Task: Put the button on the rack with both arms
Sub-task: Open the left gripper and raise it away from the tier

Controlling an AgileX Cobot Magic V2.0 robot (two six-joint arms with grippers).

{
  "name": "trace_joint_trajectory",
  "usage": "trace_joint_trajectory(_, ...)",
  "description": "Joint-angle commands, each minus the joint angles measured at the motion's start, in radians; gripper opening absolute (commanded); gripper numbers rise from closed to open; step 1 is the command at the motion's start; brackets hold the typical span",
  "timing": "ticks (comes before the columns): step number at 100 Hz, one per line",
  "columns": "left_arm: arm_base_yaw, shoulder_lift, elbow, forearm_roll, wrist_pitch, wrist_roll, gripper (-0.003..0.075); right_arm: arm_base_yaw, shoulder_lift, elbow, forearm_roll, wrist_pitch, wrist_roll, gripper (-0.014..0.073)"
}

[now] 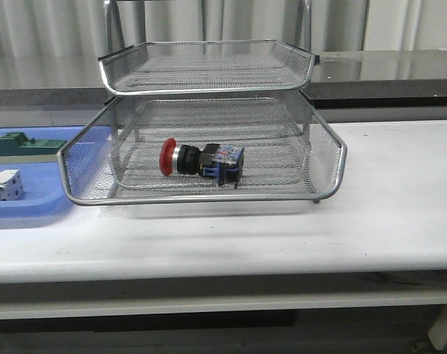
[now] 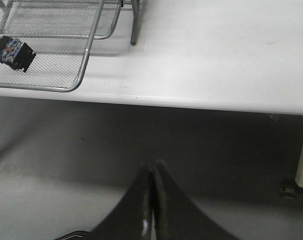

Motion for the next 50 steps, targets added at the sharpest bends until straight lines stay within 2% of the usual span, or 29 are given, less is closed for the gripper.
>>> trace_joint_trajectory(1,0.041,-0.096,0.015,-0.016,-0.026,-0.023,0.0599,0.004,0.002,-0.029,-0.008,-0.059,0.000,-0.0067)
trace_joint_trajectory(25,0.148,-0.278,0.259,-0.016,-0.249,-0.053,0.0599,0.004,0.002,-0.029,-0.008,-0.059,0.000,-0.0067)
trace_joint_trajectory(50,0.231,-0.509,0.606,-0.073,-0.615,-0.062,0.0599,0.004,0.002,-0.029,-0.008,-0.059,0.000,-0.0067)
